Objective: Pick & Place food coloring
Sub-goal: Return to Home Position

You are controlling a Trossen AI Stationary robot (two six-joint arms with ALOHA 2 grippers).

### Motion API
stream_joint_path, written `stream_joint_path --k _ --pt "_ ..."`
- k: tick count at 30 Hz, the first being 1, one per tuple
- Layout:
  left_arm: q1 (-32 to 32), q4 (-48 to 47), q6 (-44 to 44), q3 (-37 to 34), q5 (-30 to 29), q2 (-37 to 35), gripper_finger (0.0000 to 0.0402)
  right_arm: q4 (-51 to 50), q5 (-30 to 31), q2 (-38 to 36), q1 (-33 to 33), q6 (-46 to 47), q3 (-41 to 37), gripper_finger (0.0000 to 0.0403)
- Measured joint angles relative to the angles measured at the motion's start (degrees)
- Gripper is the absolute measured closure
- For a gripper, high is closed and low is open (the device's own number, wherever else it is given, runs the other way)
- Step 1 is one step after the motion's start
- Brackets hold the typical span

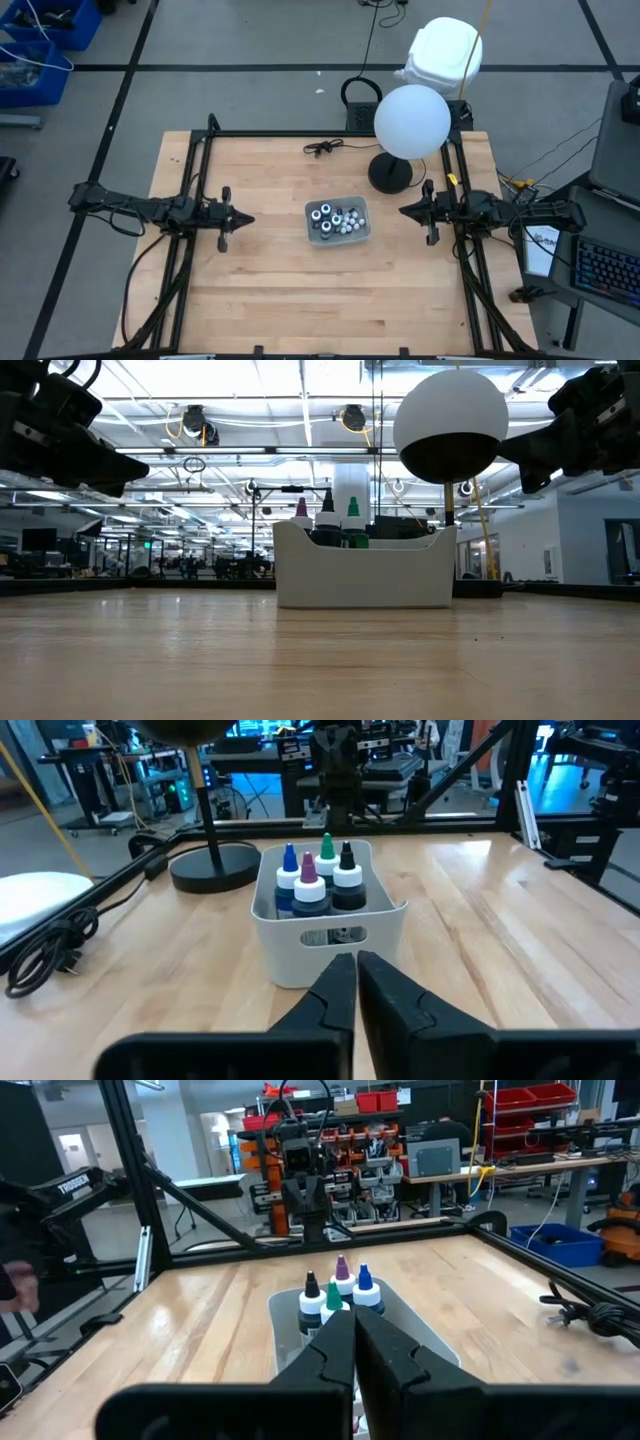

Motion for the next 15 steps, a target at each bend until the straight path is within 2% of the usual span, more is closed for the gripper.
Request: stream_joint_path --k 8,15 --pt "0.00 0.04 -0.22 0.00 0.00 0.00 0.0347 0.02 -0.02 0.00 0.00 -0.04 0.00 0.0403" --pt "0.00 0.11 -0.33 0.00 0.02 0.00 0.0346 0.00 -0.02 0.00 0.00 -0.07 0.00 0.0403"
